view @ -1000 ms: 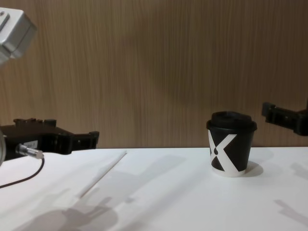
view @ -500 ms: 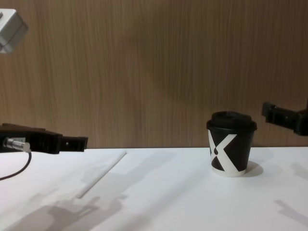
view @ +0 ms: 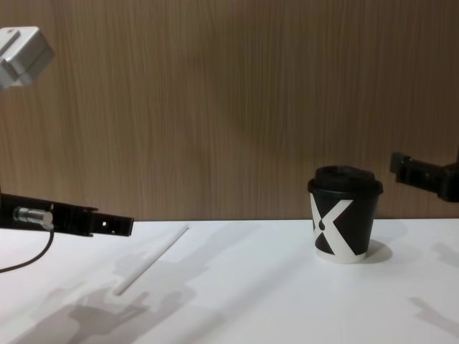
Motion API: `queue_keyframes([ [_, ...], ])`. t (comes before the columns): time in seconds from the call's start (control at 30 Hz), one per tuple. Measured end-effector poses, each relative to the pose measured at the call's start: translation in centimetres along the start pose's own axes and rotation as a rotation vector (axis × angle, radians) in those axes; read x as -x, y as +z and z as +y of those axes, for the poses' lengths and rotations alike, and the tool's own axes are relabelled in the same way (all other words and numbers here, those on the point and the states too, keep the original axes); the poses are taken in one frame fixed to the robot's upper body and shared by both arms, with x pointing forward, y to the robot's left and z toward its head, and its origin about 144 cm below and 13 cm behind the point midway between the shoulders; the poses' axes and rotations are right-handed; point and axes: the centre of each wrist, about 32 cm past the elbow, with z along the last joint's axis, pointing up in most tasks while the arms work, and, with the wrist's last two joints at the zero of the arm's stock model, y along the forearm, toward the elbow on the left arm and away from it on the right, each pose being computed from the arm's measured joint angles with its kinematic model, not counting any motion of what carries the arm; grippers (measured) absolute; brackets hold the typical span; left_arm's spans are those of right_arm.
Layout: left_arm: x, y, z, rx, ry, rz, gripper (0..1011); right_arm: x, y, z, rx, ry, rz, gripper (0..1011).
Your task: Pick up the straw with one hand, pass it to the other hand, and insert it into the cup.
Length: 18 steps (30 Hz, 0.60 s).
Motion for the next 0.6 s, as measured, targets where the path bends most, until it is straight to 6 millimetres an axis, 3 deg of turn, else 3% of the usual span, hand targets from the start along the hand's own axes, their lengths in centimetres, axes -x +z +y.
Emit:
queue_keyframes([
  [0.6,0.6,0.4,-1.2,-0.064,0.006,0.012,1003,0.0,0.0,0.0,0.000,0.000,0.000,1001],
])
